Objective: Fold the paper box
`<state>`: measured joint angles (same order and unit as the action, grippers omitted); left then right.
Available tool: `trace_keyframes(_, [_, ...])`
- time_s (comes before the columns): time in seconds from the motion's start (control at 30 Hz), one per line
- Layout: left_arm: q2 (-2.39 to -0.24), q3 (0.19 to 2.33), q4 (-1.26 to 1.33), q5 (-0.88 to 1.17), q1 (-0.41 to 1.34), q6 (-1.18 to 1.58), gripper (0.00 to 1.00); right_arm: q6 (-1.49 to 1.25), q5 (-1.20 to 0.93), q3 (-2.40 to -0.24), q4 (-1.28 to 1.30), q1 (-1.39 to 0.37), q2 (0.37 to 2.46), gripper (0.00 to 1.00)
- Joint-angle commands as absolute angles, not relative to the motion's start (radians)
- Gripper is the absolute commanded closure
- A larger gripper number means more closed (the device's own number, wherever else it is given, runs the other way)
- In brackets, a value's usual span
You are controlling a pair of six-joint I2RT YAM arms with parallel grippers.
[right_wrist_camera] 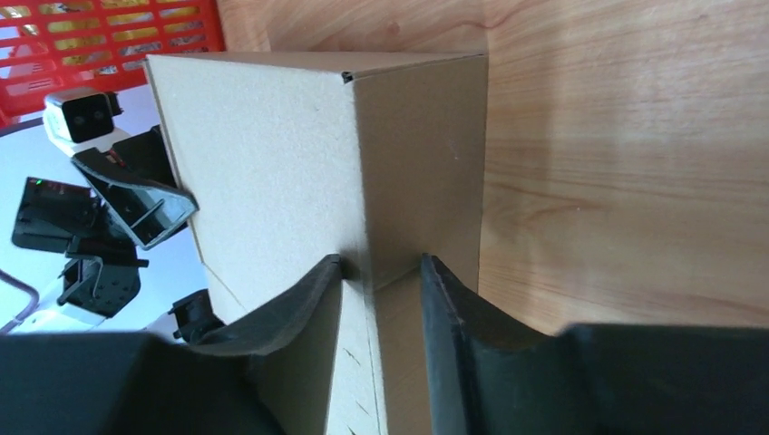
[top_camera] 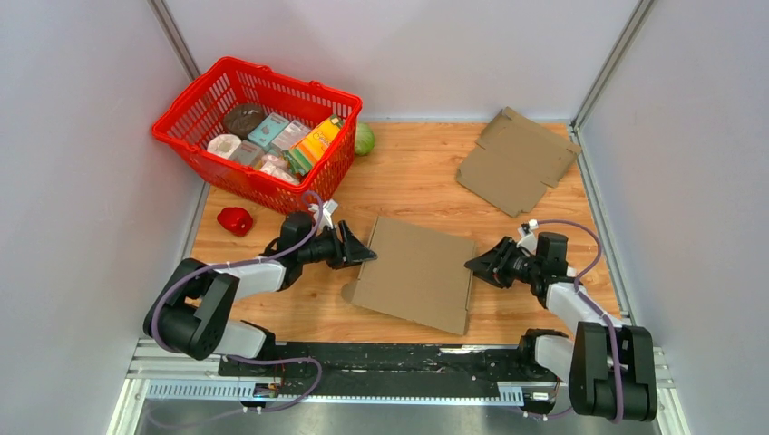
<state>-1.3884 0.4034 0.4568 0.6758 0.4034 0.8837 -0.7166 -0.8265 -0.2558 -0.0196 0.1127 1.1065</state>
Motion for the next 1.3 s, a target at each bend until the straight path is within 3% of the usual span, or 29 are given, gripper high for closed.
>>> trace_keyframes(0.0, [-1.365, 0.403, 0.690, 0.799, 0.417, 1.035, 0.55, -0.687, -0.732, -0.311, 0.118, 0.031, 1.037, 0.54])
trace_keyframes(0.07, [-1.358, 0.402, 0.696, 0.798, 0.417, 1.069, 0.59, -0.629, -0.697, -0.354, 0.208, 0.028, 1.000, 0.45])
trace_keyframes(0.1, [-1.345, 0.402, 0.693, 0.798, 0.417, 1.080, 0.62, -0.609, -0.640, -0.400, 0.309, 0.028, 0.958, 0.36])
trace_keyframes(0.17, [-1.329, 0.403, 0.649, 0.795, 0.417, 1.089, 0.62, -0.578, -0.577, -0.440, 0.400, 0.023, 0.898, 0.27])
trace_keyframes(0.2, [-1.304, 0.405, 0.622, 0.789, 0.417, 1.086, 0.62, -0.551, -0.496, -0.498, 0.498, 0.014, 0.867, 0.17])
trace_keyframes(0.3, [-1.234, 0.426, 0.447, 0.755, 0.416, 1.026, 0.62, -0.575, -0.323, -0.555, 0.578, -0.083, 0.723, 0.00])
trace_keyframes(0.5, [-1.140, 0.531, 0.031, 0.657, 0.408, 0.908, 0.66, -0.487, 0.109, -0.856, 0.722, -0.489, 0.741, 0.00])
trace_keyframes(0.57, [-1.132, 0.564, -0.104, 0.641, 0.405, 0.910, 0.70, -0.317, 0.123, -0.943, 0.724, -0.706, 0.822, 0.00])
trace_keyframes(0.63, [-1.135, 0.581, -0.223, 0.621, 0.388, 0.946, 0.73, -0.194, 0.237, -0.963, 0.689, -0.935, 0.844, 0.00])
trace_keyframes(0.67, [-1.138, 0.594, -0.263, 0.620, 0.382, 0.960, 0.75, -0.078, 0.303, -0.945, 0.660, -1.185, 0.844, 0.00])
trace_keyframes(0.7, [-1.147, 0.598, -0.296, 0.632, 0.370, 0.971, 0.77, -0.025, 0.448, -0.931, 0.590, -1.294, 0.850, 0.00])
trace_keyframes(0.77, [-1.155, 0.603, -0.385, 0.646, 0.361, 0.995, 0.79, 0.064, 0.538, -0.920, 0.551, -1.505, 0.886, 0.00])
trace_keyframes(0.87, [-1.137, 0.588, -0.397, 0.696, 0.351, 1.042, 0.82, 0.095, 0.621, -0.939, 0.551, -1.612, 1.003, 0.00])
trace_keyframes(0.93, [-1.115, 0.612, -0.475, 0.675, 0.351, 0.965, 0.82, 0.059, 0.715, -0.962, 0.583, -1.605, 1.072, 0.00])
trace_keyframes(0.97, [-1.106, 0.670, -0.535, 0.645, 0.351, 0.904, 0.72, 0.008, 0.715, -0.986, 0.615, -1.539, 1.086, 0.00])
trace_keyframes(1.03, [-1.068, 0.698, -0.577, 0.595, 0.354, 0.781, 0.58, -0.361, 0.591, -1.043, 0.783, -1.365, 1.074, 0.00])
trace_keyframes(1.07, [-1.045, 0.675, -0.534, 0.613, 0.354, 0.755, 0.47, -0.414, 0.477, -1.005, 0.788, -1.169, 1.030, 0.00])
trace_keyframes(1.13, [-0.973, 0.638, -0.411, 0.637, 0.379, 0.746, 0.38, -0.530, 0.342, -0.845, 0.703, -1.041, 0.927, 0.00])
trace_keyframes(1.23, [-0.945, 0.612, -0.364, 0.578, 0.432, 0.750, 0.32, -0.601, 0.188, -0.733, 0.653, -0.772, 0.752, 0.01])
trace_keyframes(1.27, [-0.948, 0.586, -0.332, 0.578, 0.442, 0.765, 0.33, -0.607, 0.098, -0.680, 0.653, -0.576, 0.711, 0.05])
